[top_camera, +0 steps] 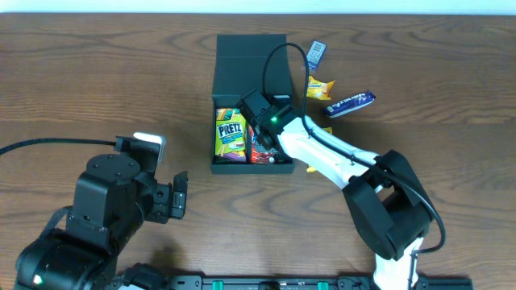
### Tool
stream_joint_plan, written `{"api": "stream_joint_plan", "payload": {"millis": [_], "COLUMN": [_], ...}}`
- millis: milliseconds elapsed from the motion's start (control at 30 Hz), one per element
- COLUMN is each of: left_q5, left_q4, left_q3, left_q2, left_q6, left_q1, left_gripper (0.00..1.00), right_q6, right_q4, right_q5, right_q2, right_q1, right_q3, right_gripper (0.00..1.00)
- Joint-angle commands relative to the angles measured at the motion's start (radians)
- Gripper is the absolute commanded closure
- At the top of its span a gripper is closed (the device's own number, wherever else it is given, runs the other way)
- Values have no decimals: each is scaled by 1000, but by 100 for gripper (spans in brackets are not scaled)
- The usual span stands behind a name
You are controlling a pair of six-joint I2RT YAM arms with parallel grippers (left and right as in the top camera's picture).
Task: Pack container
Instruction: 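Push the Hello Panda box down beside the Pretz box with the right gripper, then open the right gripper and move it right toward the blue Dairy Milk bar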
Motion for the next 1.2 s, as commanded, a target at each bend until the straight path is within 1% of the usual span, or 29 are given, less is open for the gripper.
{"api": "stream_joint_plan", "payload": {"millis": [0,100,467,733,1067,1167], "left_q5": [-10,-9,-9,-10,-9,-10], "left_q4": [-3,-3,-3,-3,-3,-3], "left_q3": [-3,-3,-3,-3,-3,-3], "left_q2": [0,0,0,0,0,0], "left_q6": [-4,-4,-5,-4,-5,-4], "left_q1": [2,2,2,2,2,2], "left_gripper": [5,5,5,5,5,5], "right_q6": [-5,-5,-31,-58,-102,-103], "right_q4": [12,25,31,6,10,-14], "right_q5": [-4,-35,-37,-26,8,57], "right_q2": [14,15,8,-113,-300,-340], "right_q1": [-5,-5,-5,-5,-5,-5], "right_q3": [6,6,10,72,74,74], "right_gripper": [99,99,99,99,99,99]}}
